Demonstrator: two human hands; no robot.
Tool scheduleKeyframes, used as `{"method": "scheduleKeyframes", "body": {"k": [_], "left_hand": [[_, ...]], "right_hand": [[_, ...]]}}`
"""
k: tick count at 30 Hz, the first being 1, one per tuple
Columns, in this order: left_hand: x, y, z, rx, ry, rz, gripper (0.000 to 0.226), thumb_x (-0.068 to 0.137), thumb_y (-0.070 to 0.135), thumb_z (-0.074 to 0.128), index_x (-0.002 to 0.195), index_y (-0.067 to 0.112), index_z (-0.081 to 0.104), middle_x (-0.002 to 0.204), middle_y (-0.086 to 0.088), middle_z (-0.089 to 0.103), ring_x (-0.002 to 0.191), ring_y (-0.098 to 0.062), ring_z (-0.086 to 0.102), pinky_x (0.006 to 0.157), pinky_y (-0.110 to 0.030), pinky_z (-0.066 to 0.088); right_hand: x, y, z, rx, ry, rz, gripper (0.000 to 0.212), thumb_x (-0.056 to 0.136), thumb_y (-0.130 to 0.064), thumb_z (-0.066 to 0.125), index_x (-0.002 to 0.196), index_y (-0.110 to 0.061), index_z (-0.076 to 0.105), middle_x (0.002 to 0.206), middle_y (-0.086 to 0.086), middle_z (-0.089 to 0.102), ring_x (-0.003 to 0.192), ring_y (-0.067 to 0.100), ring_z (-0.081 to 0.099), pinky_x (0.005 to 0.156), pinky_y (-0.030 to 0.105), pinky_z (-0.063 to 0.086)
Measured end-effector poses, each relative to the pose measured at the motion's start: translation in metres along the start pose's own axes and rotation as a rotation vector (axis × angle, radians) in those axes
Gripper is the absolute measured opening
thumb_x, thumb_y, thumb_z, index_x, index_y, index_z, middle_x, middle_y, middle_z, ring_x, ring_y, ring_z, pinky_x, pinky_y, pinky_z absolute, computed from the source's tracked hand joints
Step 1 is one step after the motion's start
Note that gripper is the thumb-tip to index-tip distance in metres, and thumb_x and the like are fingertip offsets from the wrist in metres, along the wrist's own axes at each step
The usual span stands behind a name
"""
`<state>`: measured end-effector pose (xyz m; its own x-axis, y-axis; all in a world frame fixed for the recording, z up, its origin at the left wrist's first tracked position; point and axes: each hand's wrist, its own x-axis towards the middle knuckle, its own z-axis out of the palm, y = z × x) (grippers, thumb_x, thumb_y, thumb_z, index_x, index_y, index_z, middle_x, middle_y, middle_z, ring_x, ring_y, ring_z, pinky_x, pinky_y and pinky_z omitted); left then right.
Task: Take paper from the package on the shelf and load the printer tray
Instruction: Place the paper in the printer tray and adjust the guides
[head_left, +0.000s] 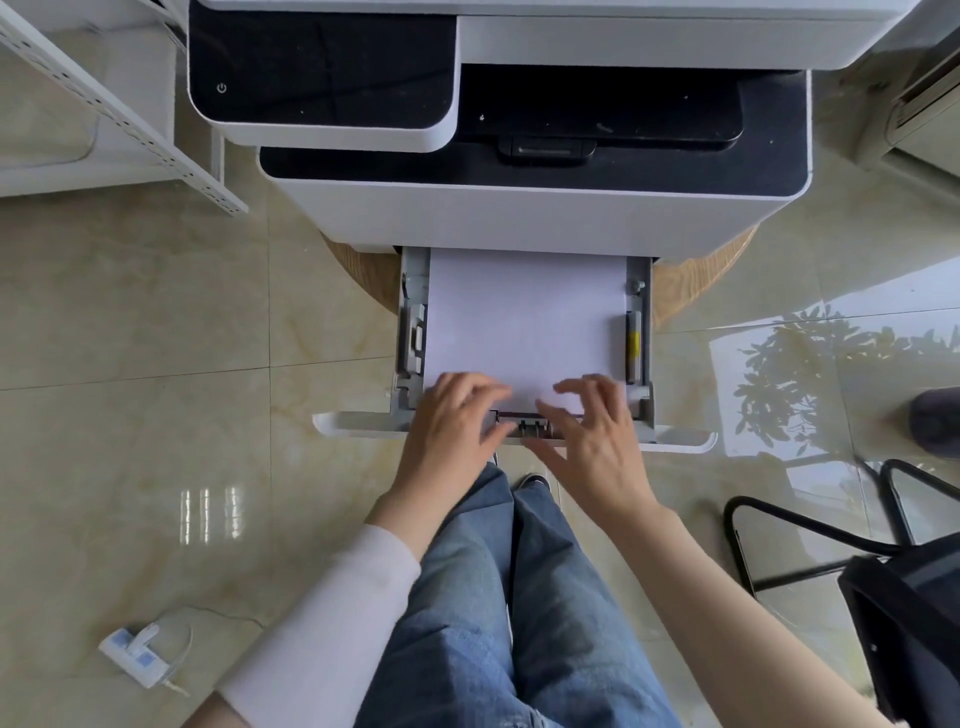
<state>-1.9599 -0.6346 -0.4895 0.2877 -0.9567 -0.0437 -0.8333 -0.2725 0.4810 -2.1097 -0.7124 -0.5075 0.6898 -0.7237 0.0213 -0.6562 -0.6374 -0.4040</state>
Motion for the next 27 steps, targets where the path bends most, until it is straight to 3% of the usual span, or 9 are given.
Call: {"method": "scheduleKeyframes", "body": {"k": [3,5,8,13,15,18,22,24,27], "left_hand": [[-0.011,0.002,0.013,0.012,-0.063,0.002,0.027,0.073,0.029,0.065,0.094,0.012,0.069,0.091,-0.004,0.066,0.086,-0.024,0.058,0.074,-0.035,0.050],[-0.013,-0.001,0.017,0.022,-0.043,0.008,0.024,0.075,0.031,0.063,0.090,0.014,0.070,0.091,-0.002,0.066,0.089,-0.020,0.052,0.074,-0.034,0.049],[-0.011,-0.006,0.017,0.042,-0.044,0.068,0.022,0.070,0.027,0.074,0.087,0.014,0.071,0.090,-0.002,0.067,0.091,-0.016,0.045,0.078,-0.029,0.039],[-0.005,-0.006,0.012,0.004,-0.141,0.082,0.024,0.062,0.021,0.082,0.081,0.011,0.070,0.090,-0.005,0.071,0.085,-0.023,0.063,0.071,-0.032,0.051],[-0.005,-0.004,0.011,0.019,-0.175,0.083,0.027,0.062,0.022,0.082,0.084,0.011,0.069,0.087,-0.004,0.072,0.079,-0.023,0.066,0.066,-0.031,0.054],[-0.006,-0.002,0.010,0.021,-0.191,0.069,0.030,0.069,0.024,0.076,0.093,0.009,0.066,0.091,-0.005,0.071,0.082,-0.025,0.064,0.068,-0.034,0.055],[0.001,-0.001,0.003,-0.032,-0.180,0.021,0.034,0.082,0.033,0.060,0.107,0.010,0.061,0.104,-0.007,0.066,0.098,-0.026,0.058,0.082,-0.036,0.047],[0.008,-0.003,0.001,-0.035,-0.130,-0.054,0.032,0.085,0.028,0.058,0.111,0.009,0.060,0.110,-0.011,0.062,0.105,-0.027,0.054,0.087,-0.035,0.043],[0.015,-0.006,0.001,0.010,-0.043,-0.171,0.027,0.084,0.016,0.062,0.110,0.010,0.062,0.113,-0.015,0.056,0.105,-0.030,0.051,0.087,-0.038,0.044]], "right_hand": [[-0.008,0.002,0.006,0.001,-0.033,-0.033,0.040,0.077,-0.043,0.062,0.095,-0.009,0.068,0.096,0.011,0.065,0.101,0.027,0.038,0.082,0.041,0.046],[-0.009,0.006,0.006,-0.010,-0.042,-0.071,0.039,0.067,-0.032,0.078,0.096,-0.008,0.069,0.093,0.010,0.067,0.099,0.026,0.038,0.077,0.042,0.050],[-0.006,0.010,0.004,-0.027,-0.042,-0.114,0.042,0.058,-0.023,0.086,0.094,-0.009,0.070,0.089,0.010,0.067,0.096,0.026,0.038,0.073,0.042,0.051],[-0.007,0.009,0.007,0.026,-0.065,-0.097,0.041,0.059,-0.019,0.085,0.096,-0.008,0.069,0.093,0.014,0.066,0.096,0.028,0.043,0.071,0.042,0.052],[-0.010,0.008,0.007,0.051,-0.088,-0.055,0.041,0.060,-0.016,0.084,0.097,-0.009,0.069,0.093,0.015,0.065,0.088,0.033,0.054,0.067,0.042,0.052],[-0.010,0.007,0.003,0.064,-0.119,-0.028,0.043,0.060,-0.017,0.085,0.099,-0.010,0.069,0.087,0.013,0.064,0.074,0.035,0.060,0.062,0.040,0.052],[0.001,0.009,-0.010,0.145,-0.133,0.021,0.038,0.074,-0.041,0.067,0.100,-0.012,0.069,0.091,0.010,0.064,0.081,0.031,0.059,0.064,0.032,0.049],[0.010,0.010,-0.014,0.207,-0.071,0.133,0.032,0.079,-0.032,0.066,0.101,-0.010,0.069,0.094,0.013,0.064,0.086,0.033,0.059,0.062,0.032,0.050],[0.020,0.013,-0.014,0.158,-0.062,0.285,0.026,0.083,-0.015,0.066,0.108,-0.008,0.066,0.103,0.019,0.057,0.098,0.038,0.052,0.070,0.044,0.053]]}}
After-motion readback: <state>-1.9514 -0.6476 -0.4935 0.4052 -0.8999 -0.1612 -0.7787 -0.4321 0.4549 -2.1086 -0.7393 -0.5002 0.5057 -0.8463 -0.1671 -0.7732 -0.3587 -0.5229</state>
